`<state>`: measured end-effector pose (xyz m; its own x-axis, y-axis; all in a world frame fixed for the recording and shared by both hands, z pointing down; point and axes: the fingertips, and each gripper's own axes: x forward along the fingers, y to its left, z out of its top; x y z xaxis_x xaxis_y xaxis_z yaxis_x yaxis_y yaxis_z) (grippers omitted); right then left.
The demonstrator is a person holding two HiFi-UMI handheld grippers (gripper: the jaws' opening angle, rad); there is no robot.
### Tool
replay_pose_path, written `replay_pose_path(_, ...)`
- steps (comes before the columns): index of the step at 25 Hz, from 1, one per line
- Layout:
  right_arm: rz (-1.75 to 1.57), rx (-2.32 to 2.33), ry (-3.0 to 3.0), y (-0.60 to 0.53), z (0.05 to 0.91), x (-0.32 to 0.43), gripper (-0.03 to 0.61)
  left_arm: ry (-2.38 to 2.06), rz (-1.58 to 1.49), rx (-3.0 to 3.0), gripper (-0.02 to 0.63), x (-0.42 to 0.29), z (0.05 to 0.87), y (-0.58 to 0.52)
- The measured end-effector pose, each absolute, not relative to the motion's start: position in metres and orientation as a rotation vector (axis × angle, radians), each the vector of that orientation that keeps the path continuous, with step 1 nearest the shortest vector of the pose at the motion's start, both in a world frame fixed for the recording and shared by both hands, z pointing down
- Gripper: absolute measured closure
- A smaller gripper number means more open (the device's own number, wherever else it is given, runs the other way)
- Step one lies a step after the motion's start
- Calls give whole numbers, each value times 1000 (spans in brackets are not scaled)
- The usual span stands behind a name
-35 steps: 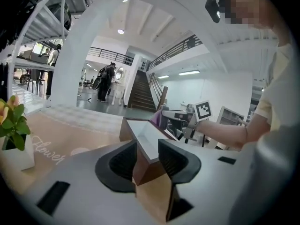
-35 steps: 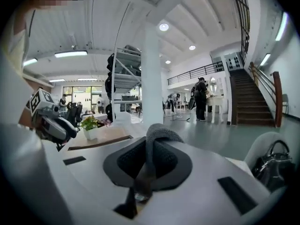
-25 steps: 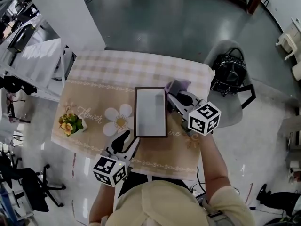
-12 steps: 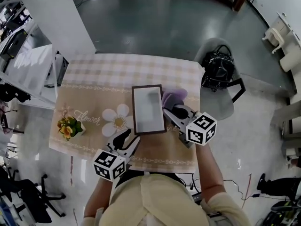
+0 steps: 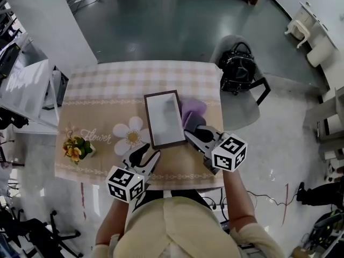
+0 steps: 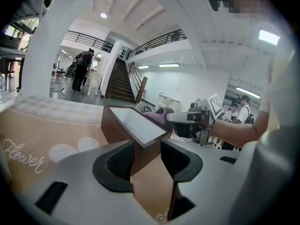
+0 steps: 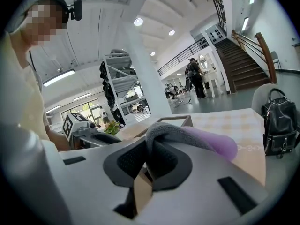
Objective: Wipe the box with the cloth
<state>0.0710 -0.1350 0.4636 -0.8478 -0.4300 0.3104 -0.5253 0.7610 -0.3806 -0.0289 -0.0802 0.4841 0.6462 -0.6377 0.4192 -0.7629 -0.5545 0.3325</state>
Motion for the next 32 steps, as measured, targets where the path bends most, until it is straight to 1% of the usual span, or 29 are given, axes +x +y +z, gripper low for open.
replay_pose_path(13, 685, 813, -2719, -88, 459, 75, 540, -1010, 373, 2439, 437, -22, 489, -78)
replay_pose_path(21, 577, 755, -2678, -62, 446, 76, 540, -1005, 368, 2439, 437, -22, 492, -78)
replay_pose_path(24, 440, 776, -2659, -64, 428, 83, 540, -1005, 364, 2443, 437, -22, 490, -77)
replay_pose_path(32, -168, 1007, -2559, -106, 343, 93, 540, -1100, 343, 2451, 437, -37, 477, -75)
